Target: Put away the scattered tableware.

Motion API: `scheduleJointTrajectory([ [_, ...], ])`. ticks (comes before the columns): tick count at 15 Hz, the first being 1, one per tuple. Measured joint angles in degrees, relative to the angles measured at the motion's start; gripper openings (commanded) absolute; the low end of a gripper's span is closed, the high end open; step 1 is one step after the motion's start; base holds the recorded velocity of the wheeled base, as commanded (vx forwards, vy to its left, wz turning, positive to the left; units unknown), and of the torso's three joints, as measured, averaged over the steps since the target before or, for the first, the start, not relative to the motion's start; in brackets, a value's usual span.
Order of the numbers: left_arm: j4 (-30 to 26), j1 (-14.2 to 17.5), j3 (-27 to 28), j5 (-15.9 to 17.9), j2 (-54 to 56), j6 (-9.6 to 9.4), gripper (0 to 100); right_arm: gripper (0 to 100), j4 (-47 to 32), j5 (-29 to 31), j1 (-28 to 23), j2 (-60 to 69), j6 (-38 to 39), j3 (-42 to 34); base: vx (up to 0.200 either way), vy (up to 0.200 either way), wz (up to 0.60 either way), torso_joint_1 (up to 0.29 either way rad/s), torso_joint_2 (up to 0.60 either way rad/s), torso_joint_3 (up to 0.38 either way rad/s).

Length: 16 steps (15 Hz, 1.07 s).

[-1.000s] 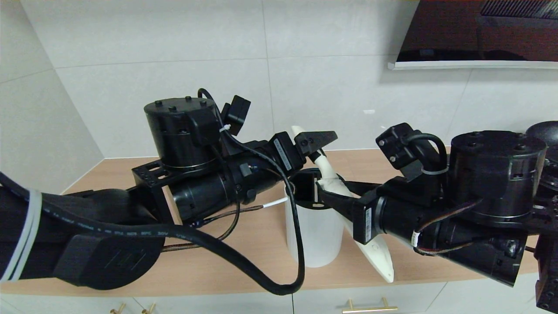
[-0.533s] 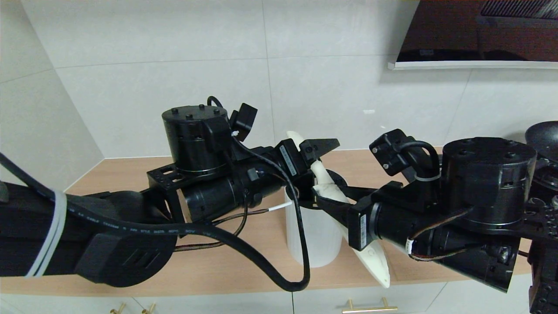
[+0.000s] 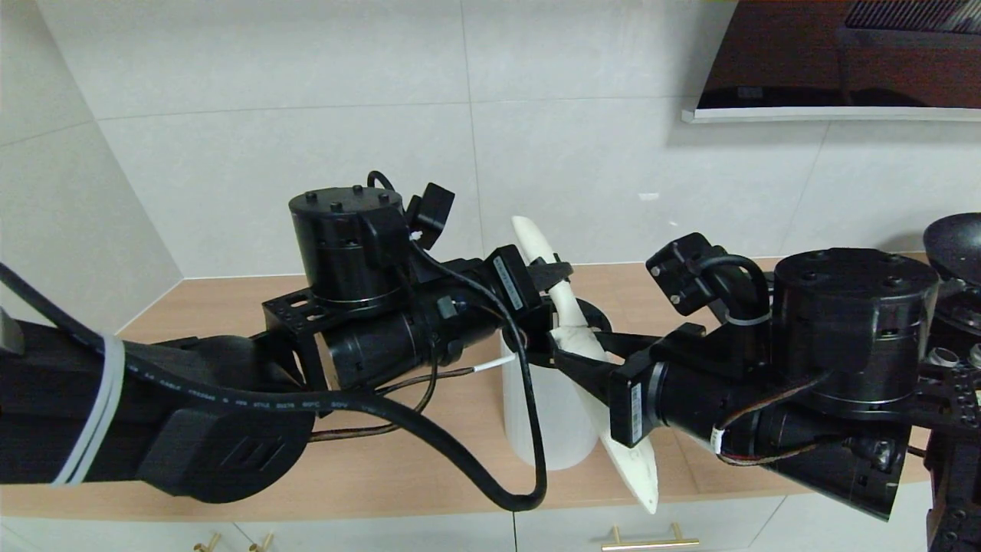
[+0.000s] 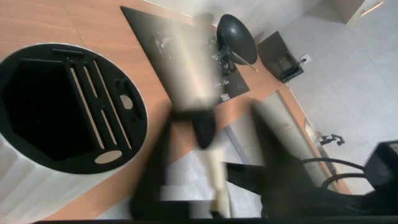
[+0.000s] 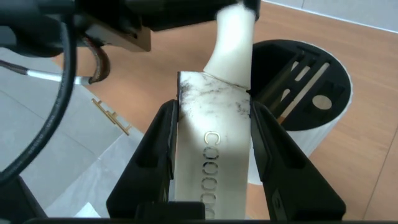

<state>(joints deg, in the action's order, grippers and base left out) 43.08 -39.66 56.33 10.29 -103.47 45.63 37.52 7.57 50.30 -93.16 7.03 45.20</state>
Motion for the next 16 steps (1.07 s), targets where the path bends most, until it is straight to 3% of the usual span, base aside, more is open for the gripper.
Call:
scheduleJointTrajectory([
  [8, 2.0, 0.0, -0.1, -0.3, 0.0, -0.39, 0, 0, 1.4, 0.6, 0.1, 0.0, 0.0, -0.3, 0.0, 0.0, 0.0, 0.0, 0.0, 0.0],
  [9, 2.6, 0.0, -0.2, -0.6, 0.1, -1.43, 0, 100, 1.4, 0.6, 0.1, 0.0, 0.0, -0.3, 0.0, 0.0, 0.0, 0.0, 0.0, 0.0],
  [11, 2.9, 0.0, -0.4, -1.6, 0.3, -3.29, 0, 100, 1.3, 0.6, 0.0, 0.0, 0.0, -0.3, 0.0, 0.0, 0.0, 0.0, 0.0, 0.0],
  [13, 2.9, 0.0, -0.4, -2.9, 0.5, -3.78, 0, 100, 2.5, 0.6, 0.1, 0.0, 0.0, -0.3, 0.0, 0.0, 0.0, 0.0, 0.0, 0.0],
  [16, 2.8, -0.2, -0.6, -4.3, 2.5, -7.53, 0, 100, 3.0, 0.7, 0.0, 1.5, -0.1, -0.6, 0.0, 0.0, 0.0, 0.0, 0.0, 0.0],
])
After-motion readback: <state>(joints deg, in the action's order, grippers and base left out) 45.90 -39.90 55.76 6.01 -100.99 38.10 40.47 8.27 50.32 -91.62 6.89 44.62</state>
